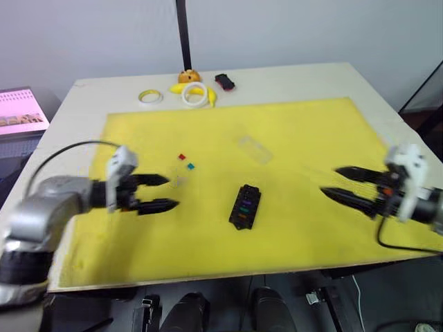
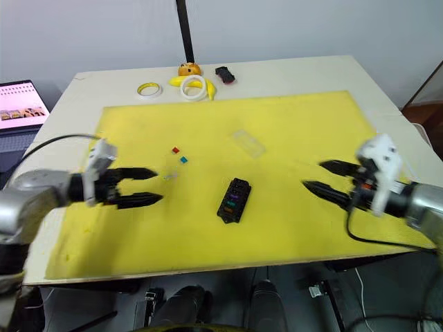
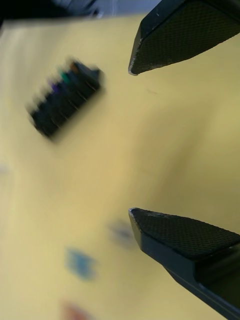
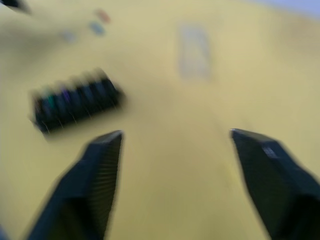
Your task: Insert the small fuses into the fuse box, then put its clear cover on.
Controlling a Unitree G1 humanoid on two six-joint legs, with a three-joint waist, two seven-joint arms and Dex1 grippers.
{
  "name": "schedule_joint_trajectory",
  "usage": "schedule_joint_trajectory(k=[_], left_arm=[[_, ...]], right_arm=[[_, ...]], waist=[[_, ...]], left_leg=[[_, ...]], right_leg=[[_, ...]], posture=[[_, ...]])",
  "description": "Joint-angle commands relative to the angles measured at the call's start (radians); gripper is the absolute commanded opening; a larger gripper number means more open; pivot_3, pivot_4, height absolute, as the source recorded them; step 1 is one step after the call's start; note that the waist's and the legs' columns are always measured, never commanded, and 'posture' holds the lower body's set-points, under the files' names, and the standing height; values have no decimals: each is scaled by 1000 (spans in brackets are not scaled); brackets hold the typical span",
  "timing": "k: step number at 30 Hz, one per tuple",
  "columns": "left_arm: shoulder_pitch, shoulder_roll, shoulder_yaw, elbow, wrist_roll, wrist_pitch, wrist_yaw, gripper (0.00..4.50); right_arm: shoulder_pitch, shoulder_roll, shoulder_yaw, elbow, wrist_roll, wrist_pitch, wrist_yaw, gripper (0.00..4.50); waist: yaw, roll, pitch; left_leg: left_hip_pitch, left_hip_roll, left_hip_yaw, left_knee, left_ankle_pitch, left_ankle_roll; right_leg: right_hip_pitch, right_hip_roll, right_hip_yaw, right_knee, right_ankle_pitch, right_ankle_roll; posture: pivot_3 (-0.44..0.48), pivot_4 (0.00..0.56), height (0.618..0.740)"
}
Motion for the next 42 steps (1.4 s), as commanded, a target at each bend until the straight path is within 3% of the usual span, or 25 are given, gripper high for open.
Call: schedule_joint_trajectory(k=[1, 5, 11, 17, 20, 30, 42], left_arm=[[92, 51, 142, 11, -17, 10, 33, 4500], [119, 41, 210, 12, -75, 82, 96, 4500], [81, 30, 204, -5, -160, 209, 170, 4500], [-131, 7, 49, 128, -200, 377, 192, 4500], [-217, -35, 45, 201, -239, 469, 221, 4500], [-448, -244, 259, 487, -277, 632, 507, 4500], [-573, -385, 402, 706, -266, 592, 711, 4500]], right_arm=[[53, -11, -116, 0, -10, -51, 42, 4395], [71, -2, -120, 15, -20, -86, 32, 4395], [-70, 11, 11, 6, 21, -69, -50, 4395], [-257, 72, 210, -117, 183, 20, -137, 4395], [-323, 112, 311, -173, 212, 41, -187, 4395], [-481, 213, 528, -150, 115, 2, -318, 4395], [-620, 322, 668, -31, -52, -41, -405, 4395]], waist=[[0, 0, 0], [11, 1, 0], [24, 1, 0], [19, 1, 1], [17, 1, 1], [18, -1, 0], [-2, -2, 0]], left_leg=[[0, 0, 1, 1, 0, 0], [3, 1, 2, 1, 0, 0], [3, 0, 2, 2, 0, 0], [3, 1, 2, 2, 0, 0], [2, 1, 2, 2, 0, 0], [0, 0, 1, 3, 0, 0], [-1, -1, 1, 3, 0, -1]], right_leg=[[0, 0, 0, 0, 0, 0], [4, 0, 0, 0, 0, 0], [4, -1, 1, -1, 0, 0], [4, -1, 0, 0, 0, 0], [2, -1, 0, 0, 0, 0], [0, -1, 0, 1, 0, 0], [-2, -1, 0, 2, 0, 0]], posture=[[0, 150, 740], [0, 150, 740], [0, 150, 740], [0, 150, 740], [0, 150, 740], [0, 150, 740], [0, 150, 740]])
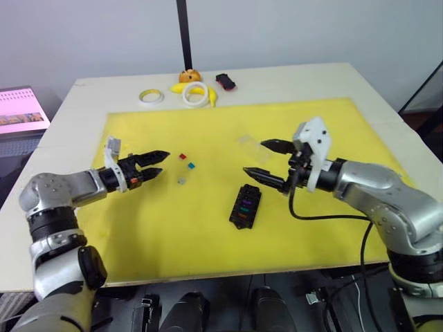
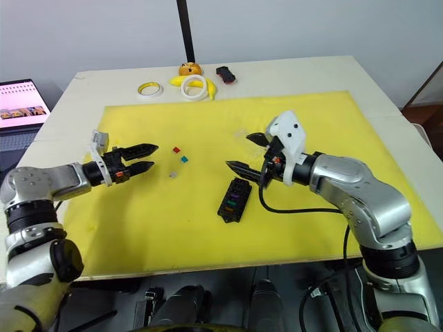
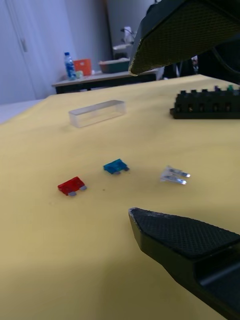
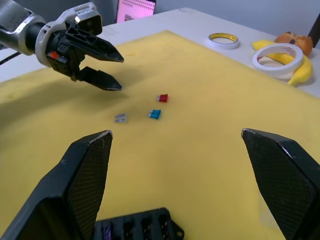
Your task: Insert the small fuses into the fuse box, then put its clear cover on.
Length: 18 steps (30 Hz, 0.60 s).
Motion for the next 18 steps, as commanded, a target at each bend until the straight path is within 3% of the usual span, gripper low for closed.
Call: schedule_joint_trajectory(k=[1, 7, 18], left_arm=[[-65, -20, 45, 66, -7, -37, 36, 4500], [-120, -41, 29, 191, 18, -113, 39, 4500], [-192, -48, -5, 382, 61, -234, -21, 4500]], right_arm=[[-49, 27, 11, 14, -34, -11, -24, 4395], [-82, 68, 48, 42, -89, -3, -55, 4395], [-53, 72, 4, 7, -99, 33, -80, 4395]], waist=[[-3, 0, 0], [-7, 0, 0], [-3, 0, 0]], left_leg=[[0, 0, 0, 0, 0, 0], [0, 0, 0, -1, 0, 0], [-1, -1, 0, 0, 0, 0]], right_leg=[[0, 0, 0, 0, 0, 0], [-1, 0, 0, 1, 0, 0], [-2, 0, 0, 2, 0, 0]], posture=[[0, 150, 740], [0, 150, 740], [0, 150, 740]])
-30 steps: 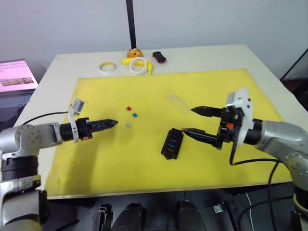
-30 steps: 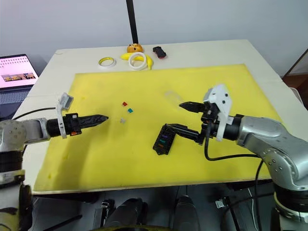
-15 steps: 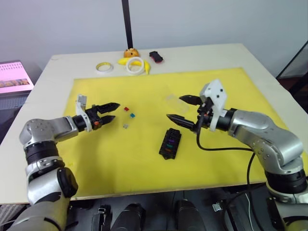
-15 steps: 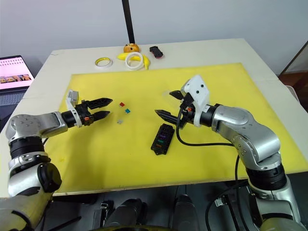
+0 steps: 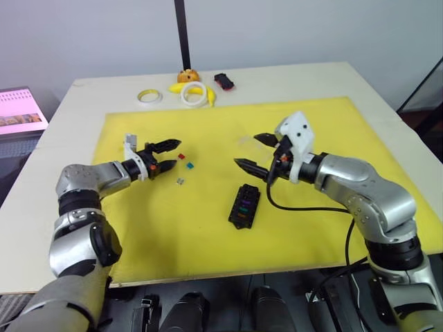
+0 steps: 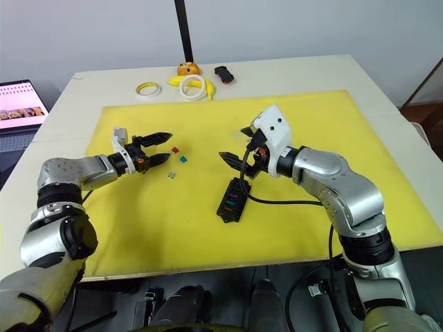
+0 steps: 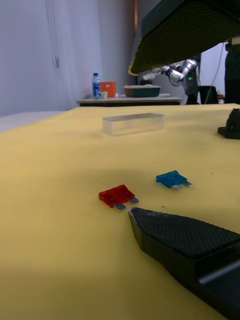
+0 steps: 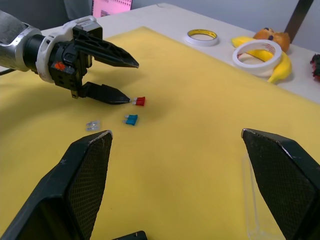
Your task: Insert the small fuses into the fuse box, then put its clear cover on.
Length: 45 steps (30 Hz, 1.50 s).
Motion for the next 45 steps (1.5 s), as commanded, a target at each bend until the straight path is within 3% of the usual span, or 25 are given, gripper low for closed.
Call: schedule_joint_trajectory(k=[1, 10, 18, 28, 31, 45], left_arm=[[-25, -4, -13, 24, 18, -38, -10, 4500], [-29, -14, -8, 58, 34, -62, 38, 4500], [-49, -51, -37, 111, 52, -128, -48, 4500], [-39, -54, -42, 170, 79, -185, -42, 4500], [-44, -52, -76, 188, 120, -210, -43, 3192], [-56, -46, -77, 266, 154, -269, -66, 3192]], right_arm=[[1, -8, -45, -45, 1, 3, -9, 4395], [16, -15, -73, -58, -4, 20, -20, 4395], [23, -18, -82, -67, -3, 24, -22, 4395], [43, -16, -108, -109, 10, 54, -48, 4395], [53, -13, -118, -119, 19, 64, -53, 4500], [72, -23, -130, -145, 29, 83, -55, 4500]], waist=[[-1, 0, 0], [1, 0, 0], [8, 0, 0], [20, 0, -1], [18, 0, -1], [21, 0, -2]], left_leg=[[0, 0, 0, 0, 0, 0], [0, 0, 0, 1, 0, 0], [0, -1, 0, 1, 0, 0], [2, -2, 0, 2, 0, 0], [2, -2, 0, 2, 0, 0], [3, -2, 0, 2, 0, 0]], right_leg=[[0, 0, 0, 0, 0, 0], [0, 0, 0, 1, 0, 0], [1, -1, 0, 1, 0, 0], [3, -1, 0, 1, 0, 0], [3, -1, 1, 1, 0, 0], [4, -1, 1, 1, 0, 0]], posture=[[0, 150, 740], [0, 150, 740], [0, 150, 740], [0, 150, 740], [0, 150, 740], [0, 150, 740]])
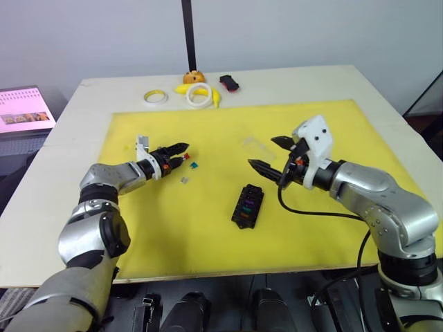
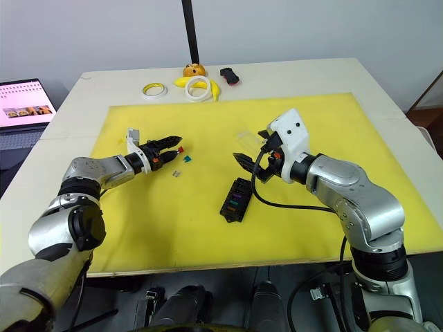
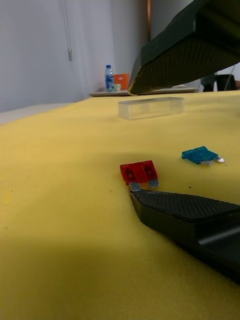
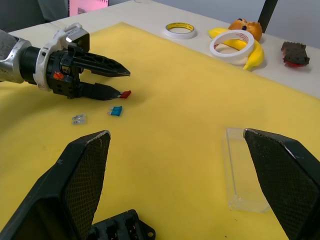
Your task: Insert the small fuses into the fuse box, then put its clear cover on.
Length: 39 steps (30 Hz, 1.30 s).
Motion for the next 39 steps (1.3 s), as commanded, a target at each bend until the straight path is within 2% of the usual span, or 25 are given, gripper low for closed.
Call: schedule_joint_trajectory(k=[1, 3, 13, 15, 17, 25, 28, 29, 35, 39], left_arm=[[25, -1, -15, 38, 37, -28, 6, 2907], [28, -5, -20, 39, 42, -36, -1, 2309], [18, -1, 4, 33, 36, -11, 29, 2309], [21, -4, -11, 28, 55, -27, 48, 1748], [21, -7, -15, 29, 60, -30, 57, 1002], [31, -9, -8, 34, 61, -40, 79, 1002], [37, 5, -13, 31, 67, -46, 74, 155], [37, 13, -10, 30, 65, -44, 72, 27], [22, 79, -18, -33, 51, 32, 22, 27], [6, 136, -22, -194, -14, 203, -48, 27]], right_arm=[[-13, -9, -23, -35, 5, -9, 1, 4500], [-14, -9, -24, -34, 6, -9, 1, 4500], [-7, -7, -23, -40, 9, -3, -3, 4500], [-11, -6, -22, -37, 10, -4, -2, 4500], [-13, -4, -22, -34, 10, -5, -1, 4500], [-21, -6, -15, -26, 7, -7, 4, 4500], [-18, -9, -18, -28, 8, -6, 5, 4500], [-16, -9, -18, -31, 8, -5, 5, 4500], [-7, -15, -31, -50, 22, 8, 7, 4500], [3, 6, -82, -68, 91, 51, 3, 4500]], waist=[[0, 0, 0], [-1, 0, 0], [-2, 0, 0], [-2, 0, 0], [-5, 0, 0], [-8, 0, 0], [-10, 0, -1], [-12, 2, -2], [-29, 2, -2], [-34, 2, -2]], left_leg=[[0, 0, 0, 0, 0, 0], [0, 0, 0, 0, 0, 0], [0, 0, 0, 0, 0, 0], [0, 0, 0, 0, 0, 0], [0, 0, 0, 0, 0, 0], [0, 1, 0, -1, 0, 0], [1, 1, 0, -1, 0, 0], [1, 1, 0, -1, 0, 0], [1, 2, 0, -2, 0, 0], [-3, 2, 1, -2, 0, 0]], right_leg=[[0, 0, 0, 0, 0, 0], [0, 0, 0, 0, 0, 0], [0, 0, 0, 0, 0, 0], [0, 0, 0, 0, 0, 0], [0, 0, 0, 0, 0, 0], [0, 1, 0, 0, 0, 0], [0, 1, 0, 0, 0, 0], [0, 1, 0, 0, 0, 0], [-1, 2, 0, 0, 0, 0], [-7, 2, 1, 4, 0, 0]], posture=[[0, 150, 740], [0, 150, 740], [0, 150, 740], [0, 150, 740], [0, 150, 740], [0, 150, 740], [0, 150, 740], [0, 150, 740], [0, 150, 740], [0, 150, 740]])
